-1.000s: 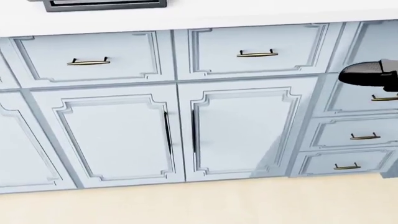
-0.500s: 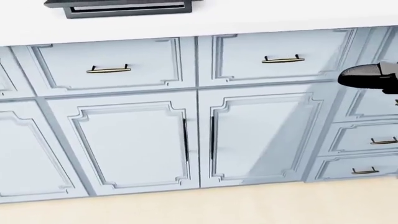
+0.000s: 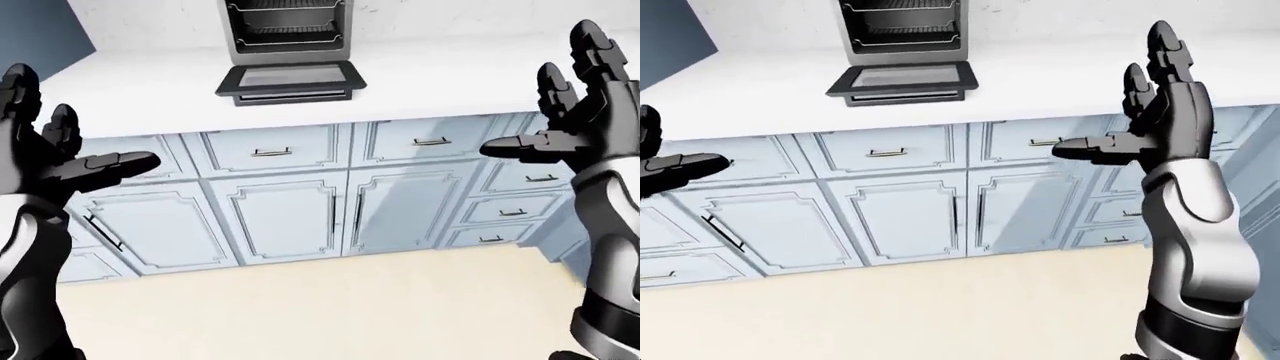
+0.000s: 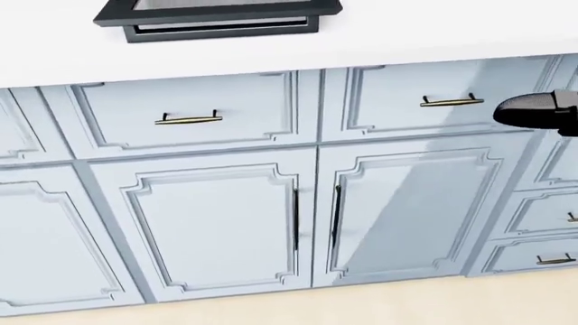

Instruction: Close the toaster oven door.

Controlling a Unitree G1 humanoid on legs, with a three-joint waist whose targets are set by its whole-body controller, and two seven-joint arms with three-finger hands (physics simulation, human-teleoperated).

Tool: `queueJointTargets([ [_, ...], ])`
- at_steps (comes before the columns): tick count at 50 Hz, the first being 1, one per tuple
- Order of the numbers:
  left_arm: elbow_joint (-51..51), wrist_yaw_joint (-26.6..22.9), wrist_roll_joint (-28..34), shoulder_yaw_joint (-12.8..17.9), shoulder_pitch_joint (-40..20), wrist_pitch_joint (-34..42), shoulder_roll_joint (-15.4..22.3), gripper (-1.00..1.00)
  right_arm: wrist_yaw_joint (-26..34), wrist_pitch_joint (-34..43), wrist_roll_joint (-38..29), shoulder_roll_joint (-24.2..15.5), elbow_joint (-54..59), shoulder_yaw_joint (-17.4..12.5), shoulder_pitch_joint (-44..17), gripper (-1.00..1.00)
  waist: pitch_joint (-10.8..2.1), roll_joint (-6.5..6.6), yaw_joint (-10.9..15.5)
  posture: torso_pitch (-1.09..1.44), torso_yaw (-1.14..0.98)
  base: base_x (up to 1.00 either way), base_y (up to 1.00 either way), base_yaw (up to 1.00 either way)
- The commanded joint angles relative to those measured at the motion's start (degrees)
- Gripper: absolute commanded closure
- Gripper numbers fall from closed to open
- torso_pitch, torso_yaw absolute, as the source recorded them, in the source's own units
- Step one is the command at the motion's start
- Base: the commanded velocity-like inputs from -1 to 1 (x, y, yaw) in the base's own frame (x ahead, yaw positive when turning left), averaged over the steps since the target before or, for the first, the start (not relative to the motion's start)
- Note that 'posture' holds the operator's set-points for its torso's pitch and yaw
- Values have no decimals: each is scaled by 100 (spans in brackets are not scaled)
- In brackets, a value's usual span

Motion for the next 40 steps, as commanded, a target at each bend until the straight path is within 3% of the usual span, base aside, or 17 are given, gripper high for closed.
queueJointTargets([
  [1,-192,-14,-25,51,-150,-165,105,-100,-28,-201,-14,-116,-195,-110,-173,-100,-97,18,-16,0,0,20,16,0],
  [5,-202,-12,-38,56,-139,-165,94,-100,-32,-202,-16,-110,-201,-106,-169,-100,-90,-229,29,0,0,21,16,0],
  [7,-192,-12,-29,43,-135,-180,87,-100,-28,-218,-26,-99,-189,-96,-162,-100,-133,-476,52,0,0,21,16,0],
  [8,-192,-8,-27,38,-145,-177,91,-100,-26,-226,-31,-101,-177,-102,-163,-100,-174,-474,83,0,0,21,15,0],
  [9,-194,-11,-22,35,-131,-185,81,-100,-20,-233,-30,-97,-184,-111,-144,-100,-133,-334,1,0,0,24,12,0],
  [11,-196,-11,-24,42,-128,-182,78,-100,-24,-225,-25,-98,-184,-111,-155,-100,-110,-401,-2,0,0,23,11,0],
  [13,-194,-7,-22,34,-132,-184,73,-100,-22,-229,-27,-100,-173,-109,-156,-100,-152,-328,-20,0,0,24,11,0],
  [17,-210,-13,-27,41,-124,-176,79,-100,-32,-205,-9,-110,-195,-122,-166,-100,-60,-53,-79,0,0,24,11,0],
  [19,-205,-20,-24,42,-121,-182,76,-100,-39,-203,-4,-98,-200,-108,-167,-100,-152,261,-112,0,0,24,10,0],
  [20,-188,-27,-9,36,-116,-198,75,-100,-38,-205,-1,-98,-201,-112,-163,-100,-227,343,-130,0,0,23,10,0],
  [21,-193,-28,-8,34,-118,-193,76,-100,-35,-211,0,-101,-195,-119,-158,-100,-157,269,-48,0,0,24,8,0],
  [22,-201,-23,-8,33,-124,-183,76,-100,-37,-206,7,-107,-192,-127,-164,-100,-94,333,-77,0,0,24,9,0],
  [30,-210,-31,-7,43,-107,-182,61,-100,-53,-188,8,-108,-213,-116,-166,-100,-78,-129,54,0,0,24,8,0],
  [33,-199,-26,-1,36,-122,-177,70,-100,-47,-211,-3,-106,-189,-112,-163,-100,-170,-513,89,0,0,25,8,0],
  [34,-201,-28,-3,39,-124,-175,71,-100,-48,-211,-4,-107,-188,-111,-165,-100,-161,-401,62,0,0,23,8,0],
  [36,-185,-46,6,54,-97,-200,68,-100,-45,-225,-5,-103,-180,-116,-154,-100,-113,-449,32,0,0,23,8,0],
  [40,-239,-28,-14,35,-122,-152,68,-100,-41,-211,24,-147,-163,-150,-184,-100,-130,-285,-34,0,0,24,8,0],
])
